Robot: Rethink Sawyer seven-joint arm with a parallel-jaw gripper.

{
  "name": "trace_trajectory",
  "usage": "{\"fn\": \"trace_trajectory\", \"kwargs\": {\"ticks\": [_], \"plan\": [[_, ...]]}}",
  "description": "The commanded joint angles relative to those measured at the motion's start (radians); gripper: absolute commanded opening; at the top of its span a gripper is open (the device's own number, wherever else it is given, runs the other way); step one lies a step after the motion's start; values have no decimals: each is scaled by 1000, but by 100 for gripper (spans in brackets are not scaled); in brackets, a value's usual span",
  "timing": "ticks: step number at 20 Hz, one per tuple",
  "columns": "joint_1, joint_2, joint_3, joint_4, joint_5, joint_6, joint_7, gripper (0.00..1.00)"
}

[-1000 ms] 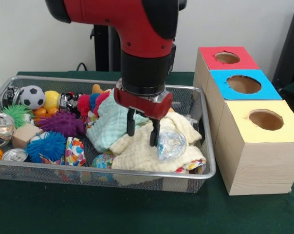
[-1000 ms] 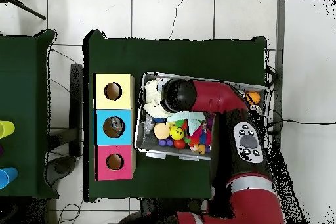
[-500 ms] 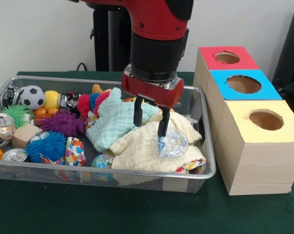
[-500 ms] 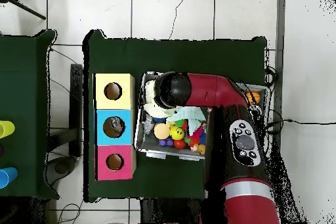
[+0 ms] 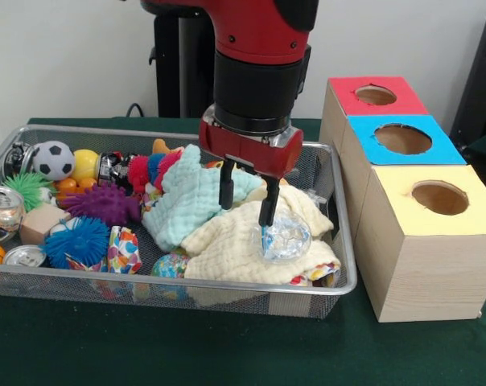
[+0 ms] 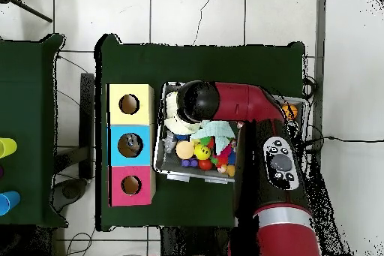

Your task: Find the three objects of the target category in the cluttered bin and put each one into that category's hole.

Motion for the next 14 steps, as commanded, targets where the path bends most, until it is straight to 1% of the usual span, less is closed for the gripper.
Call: {"fn": "trace_trajectory", "kwargs": {"ticks": [1,6,14], "plan": [[-24,39,92,77,5,-23,-46,100],[-9,35,99,105,20,-34,-19,100],[-5,48,105,106,27,-49,0,100]]}}
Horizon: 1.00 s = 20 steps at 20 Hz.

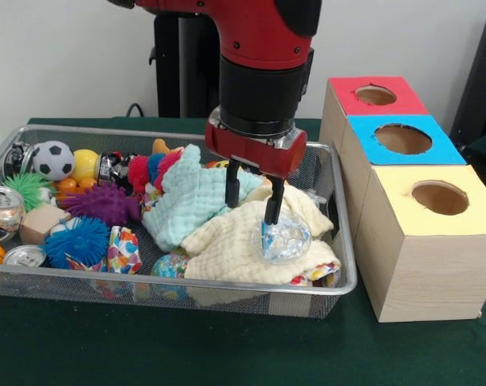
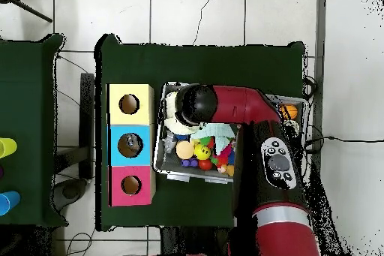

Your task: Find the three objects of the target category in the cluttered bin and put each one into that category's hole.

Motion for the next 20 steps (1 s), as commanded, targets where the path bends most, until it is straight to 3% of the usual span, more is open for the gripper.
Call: {"fn": "trace_trajectory", "kwargs": {"ticks": [1,13,20], "plan": [[-7,45,99,87,23,-55,-3,100],[-7,61,104,117,17,-147,26,100],[-8,107,104,134,8,-232,39,100]]}}
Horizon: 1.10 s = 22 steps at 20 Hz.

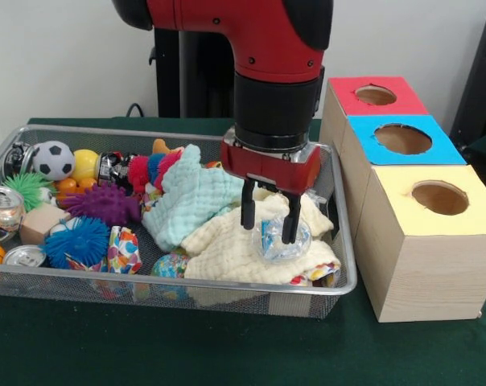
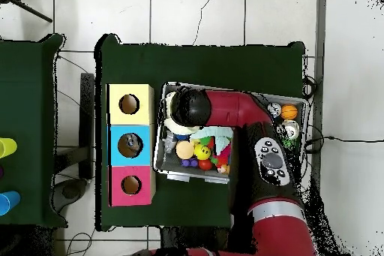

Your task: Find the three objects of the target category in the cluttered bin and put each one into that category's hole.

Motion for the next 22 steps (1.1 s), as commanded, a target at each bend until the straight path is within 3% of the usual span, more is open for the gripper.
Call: {"fn": "trace_trajectory", "kwargs": {"ticks": [1,22], "plan": [[-9,89,87,101,9,-79,39,100],[-28,96,101,84,21,14,-12,100]]}}
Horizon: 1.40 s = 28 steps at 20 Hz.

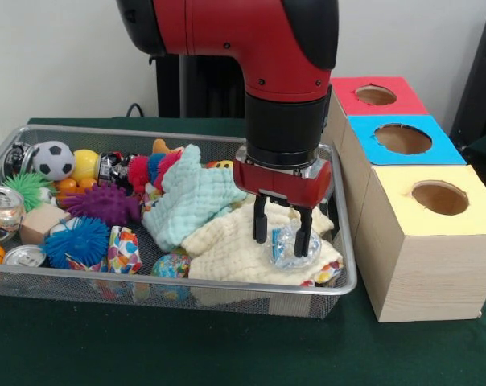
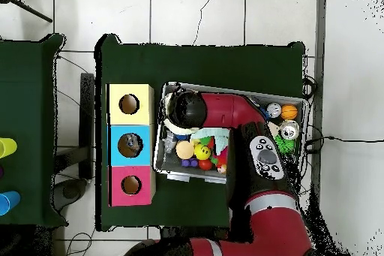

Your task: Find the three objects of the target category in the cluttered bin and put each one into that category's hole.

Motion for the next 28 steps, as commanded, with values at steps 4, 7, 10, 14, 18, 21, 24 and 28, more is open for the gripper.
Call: {"fn": "trace_trajectory", "kwargs": {"ticks": [4,7,10,14,18,21,24,28], "plan": [[-25,56,58,65,9,111,-29,100],[-24,51,45,49,-10,128,-52,100],[-14,49,21,42,-22,115,-36,0],[-8,44,16,53,-17,106,-17,0],[-20,48,28,47,-25,102,-43,0],[-25,47,35,54,-9,94,-25,0],[-25,26,36,63,11,120,-11,0],[-11,-14,29,20,26,220,-23,0]]}}
